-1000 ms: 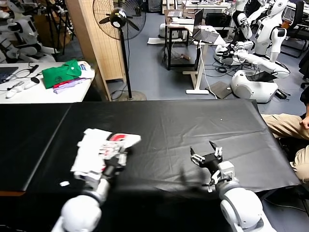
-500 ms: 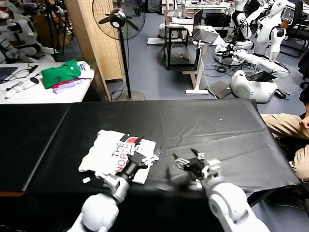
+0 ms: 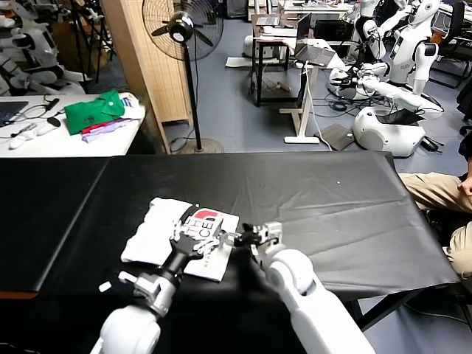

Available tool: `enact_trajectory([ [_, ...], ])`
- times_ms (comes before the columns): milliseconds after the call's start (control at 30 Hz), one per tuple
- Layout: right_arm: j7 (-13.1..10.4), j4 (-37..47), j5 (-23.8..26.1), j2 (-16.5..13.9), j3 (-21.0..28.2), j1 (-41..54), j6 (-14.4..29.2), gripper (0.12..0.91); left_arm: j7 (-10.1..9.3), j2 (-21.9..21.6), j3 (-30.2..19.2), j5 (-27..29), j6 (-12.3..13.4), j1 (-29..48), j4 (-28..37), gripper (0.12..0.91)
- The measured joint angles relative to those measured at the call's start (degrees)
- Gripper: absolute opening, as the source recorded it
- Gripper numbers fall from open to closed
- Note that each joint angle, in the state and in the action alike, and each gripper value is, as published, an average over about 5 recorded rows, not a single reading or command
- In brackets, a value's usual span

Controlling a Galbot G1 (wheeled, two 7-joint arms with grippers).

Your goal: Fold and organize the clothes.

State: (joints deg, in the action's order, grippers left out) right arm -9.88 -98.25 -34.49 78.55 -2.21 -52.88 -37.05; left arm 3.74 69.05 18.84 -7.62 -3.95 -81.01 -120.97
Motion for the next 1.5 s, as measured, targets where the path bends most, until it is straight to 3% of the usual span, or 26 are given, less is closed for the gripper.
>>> enact_trajectory([
  [200, 3.73, 3.67, 6.90, 0.37, 1.88, 2.12, 3.73, 0.438, -0.15, -0.14, 1.50, -0.14, 0.64, -1.41, -0.49, 0.798],
  [333, 7.61, 5.64, 15.81, -1.08, 2.57, 3.53, 8.13, 0.223, -0.37, 0.00, 2.18, -0.27, 0.97, -2.11, -0.45, 0.798],
  [400, 9.71, 6.79, 21.67, -2.44, 2.54, 4.56, 11.49, 0.153, -0.73, 0.07, 2.48, -0.39, 1.10, -2.36, -0.30, 0.798],
  [533, 14.77, 9.65, 35.81, -6.67, 2.23, 7.11, 22.35, 0.146, -1.73, 0.03, 2.92, -0.59, 0.43, -2.68, 0.27, 0.798],
  [633, 17.72, 10.91, 45.02, -10.56, 1.88, 8.15, 30.98, 0.241, -2.22, -0.03, 3.31, -1.45, -0.36, -2.77, 0.68, 0.798],
  [733, 18.37, 10.48, 49.38, -14.58, 0.99, 7.47, 36.92, 0.401, -2.47, -0.22, 3.92, -3.20, -0.74, -3.06, 1.00, 0.798],
  [900, 15.39, 5.93, 49.78, -19.82, -2.23, 2.33, 39.32, 0.679, -2.43, -1.03, 5.10, -5.54, 0.43, -3.92, 1.71, 0.798],
  [1000, 12.35, 1.06, 47.91, -20.83, -5.82, -3.77, 37.65, 0.776, -3.85, -1.71, 5.88, -6.93, 0.62, -4.62, 1.63, 0.798],
  [1233, 4.33, -13.42, 36.97, -18.44, -15.26, -21.91, 31.62, 0.798, -8.68, -4.39, 8.30, -8.79, -0.78, -8.67, -1.28, 0.798],
  [1367, -0.29, -20.79, 30.14, -15.05, -18.78, -32.82, 28.93, 0.798, -9.71, -5.11, 9.23, -8.93, -0.64, -13.09, -3.24, 0.798],
  [1500, -3.39, -26.76, 26.34, -11.62, -20.42, -41.24, 27.23, 0.798, -10.48, -5.10, 9.90, -9.20, -1.97, -18.55, -5.39, 0.798],
])
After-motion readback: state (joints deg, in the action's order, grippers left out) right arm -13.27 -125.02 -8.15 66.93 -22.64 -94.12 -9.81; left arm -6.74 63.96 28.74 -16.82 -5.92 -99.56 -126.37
